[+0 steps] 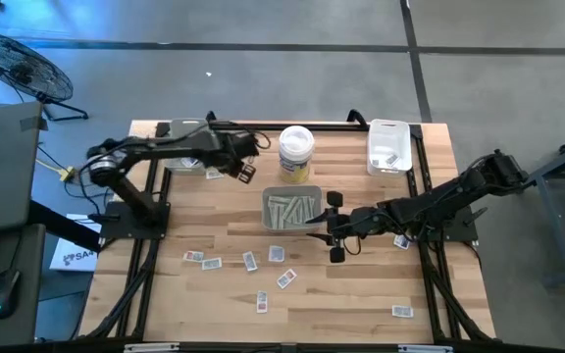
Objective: Pick & Place First Aid Supplies
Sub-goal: Put the ointment pack into the white bin
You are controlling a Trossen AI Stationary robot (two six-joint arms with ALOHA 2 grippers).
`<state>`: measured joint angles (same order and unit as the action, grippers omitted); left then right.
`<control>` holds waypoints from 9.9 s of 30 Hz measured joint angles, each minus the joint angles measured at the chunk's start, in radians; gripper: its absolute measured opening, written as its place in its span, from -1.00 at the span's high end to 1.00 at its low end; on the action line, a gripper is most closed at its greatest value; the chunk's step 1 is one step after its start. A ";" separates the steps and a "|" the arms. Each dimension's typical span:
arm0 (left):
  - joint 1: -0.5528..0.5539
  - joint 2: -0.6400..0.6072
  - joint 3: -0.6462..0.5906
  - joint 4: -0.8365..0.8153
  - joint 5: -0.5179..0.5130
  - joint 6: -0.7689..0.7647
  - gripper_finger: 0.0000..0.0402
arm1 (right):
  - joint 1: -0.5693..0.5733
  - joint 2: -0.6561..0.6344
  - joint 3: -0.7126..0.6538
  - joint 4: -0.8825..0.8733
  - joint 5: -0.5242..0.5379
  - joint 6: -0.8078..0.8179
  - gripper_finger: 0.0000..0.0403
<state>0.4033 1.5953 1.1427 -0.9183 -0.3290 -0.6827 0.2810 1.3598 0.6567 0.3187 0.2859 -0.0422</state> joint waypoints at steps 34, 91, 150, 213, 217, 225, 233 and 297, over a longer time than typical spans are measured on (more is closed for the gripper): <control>-0.084 0.203 -0.281 0.244 -0.396 -0.512 0.97 | 0.000 0.000 0.000 -0.008 -0.001 0.000 0.32; -0.627 0.092 -0.394 0.322 -0.370 -0.703 0.45 | 0.000 0.000 0.000 -0.024 -0.004 0.000 0.32; -0.646 -0.172 -0.518 0.241 -0.461 -0.837 0.31 | 0.000 0.000 -0.001 -0.034 -0.004 0.000 0.32; -0.600 -0.165 -0.629 0.632 -0.417 -0.578 0.99 | 0.000 0.001 0.000 -0.031 -0.004 -0.002 0.32; -0.653 -0.172 -0.571 0.620 -0.485 -0.530 1.00 | 0.000 0.001 0.000 -0.029 -0.004 -0.009 0.32; -0.760 -0.217 -0.435 0.555 -0.571 -0.429 1.00 | 0.014 0.044 0.000 0.073 -0.048 -0.228 0.32; -0.777 -0.219 -0.342 0.609 -0.430 -0.197 1.00 | 0.074 0.329 0.152 0.210 -0.005 -0.605 0.32; -0.917 -0.322 -0.306 0.567 -0.275 0.020 0.23 | 0.055 -0.172 0.262 -1.105 0.790 0.432 0.99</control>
<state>-0.5137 1.2732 0.8370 -0.3513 -0.6044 -0.6624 0.3356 1.1874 0.9190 -0.7862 1.0760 0.3894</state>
